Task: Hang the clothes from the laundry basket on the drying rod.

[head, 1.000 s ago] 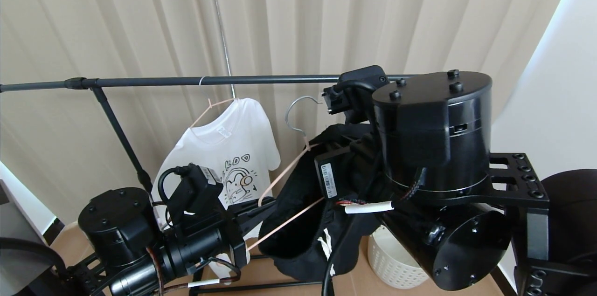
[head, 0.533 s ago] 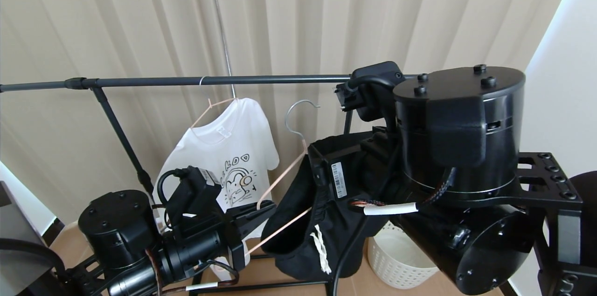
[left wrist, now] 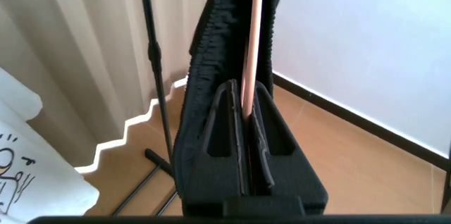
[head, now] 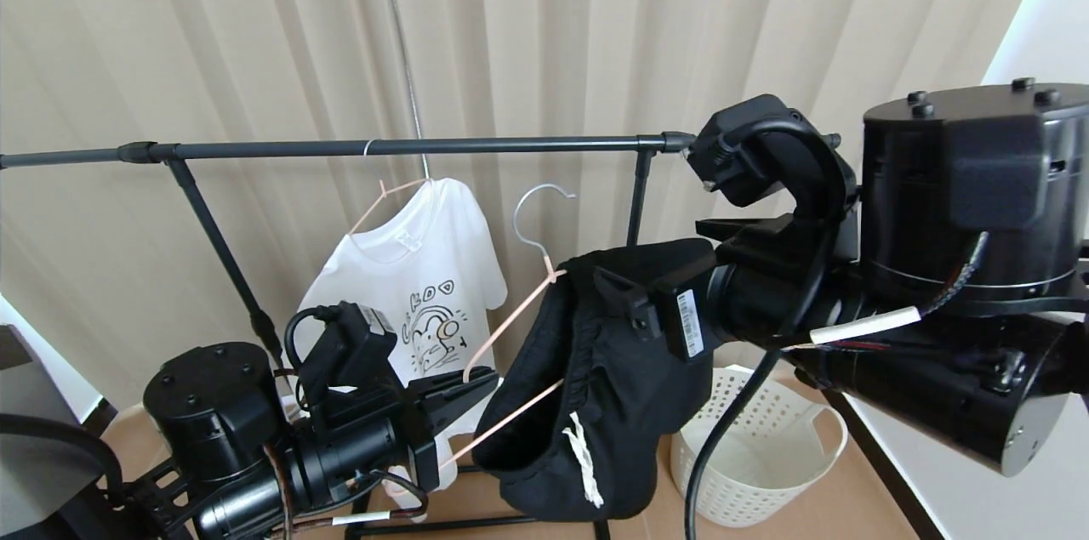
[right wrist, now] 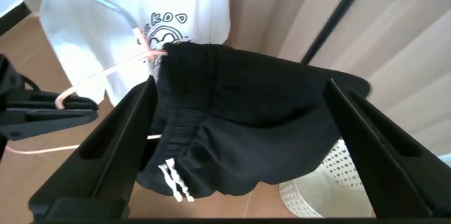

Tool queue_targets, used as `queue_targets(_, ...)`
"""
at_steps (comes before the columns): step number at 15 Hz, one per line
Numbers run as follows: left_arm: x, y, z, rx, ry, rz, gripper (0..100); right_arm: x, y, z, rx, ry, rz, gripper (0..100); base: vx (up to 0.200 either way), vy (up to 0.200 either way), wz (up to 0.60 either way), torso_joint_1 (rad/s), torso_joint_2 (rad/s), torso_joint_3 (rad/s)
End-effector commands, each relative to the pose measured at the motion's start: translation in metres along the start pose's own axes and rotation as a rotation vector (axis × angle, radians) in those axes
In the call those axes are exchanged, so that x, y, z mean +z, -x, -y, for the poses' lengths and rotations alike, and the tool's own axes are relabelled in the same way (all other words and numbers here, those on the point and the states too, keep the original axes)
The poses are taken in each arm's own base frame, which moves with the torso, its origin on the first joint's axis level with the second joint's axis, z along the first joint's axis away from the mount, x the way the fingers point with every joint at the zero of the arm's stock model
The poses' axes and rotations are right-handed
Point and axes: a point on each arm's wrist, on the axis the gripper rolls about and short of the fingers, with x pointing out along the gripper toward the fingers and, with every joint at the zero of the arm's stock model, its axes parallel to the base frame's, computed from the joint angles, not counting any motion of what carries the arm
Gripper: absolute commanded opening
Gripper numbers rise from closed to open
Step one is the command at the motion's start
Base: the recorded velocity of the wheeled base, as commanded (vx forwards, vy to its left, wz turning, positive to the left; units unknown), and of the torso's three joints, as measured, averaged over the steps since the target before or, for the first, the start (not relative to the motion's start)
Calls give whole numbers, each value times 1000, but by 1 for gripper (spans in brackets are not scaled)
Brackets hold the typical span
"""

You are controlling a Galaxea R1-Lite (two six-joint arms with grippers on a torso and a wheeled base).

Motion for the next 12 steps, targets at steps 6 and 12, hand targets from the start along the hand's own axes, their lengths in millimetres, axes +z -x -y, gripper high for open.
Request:
queue_targets(6, -5, 7, -20, -125, 9, -5, 0, 21, 13, 103, 428, 399, -98, 100, 0, 0, 0, 0, 0, 0)
queue_targets(12, -5, 9, -19, -256, -18, 2, 0, 16, -24, 136, 734, 476, -282, 100, 0, 0, 0, 0, 0, 0)
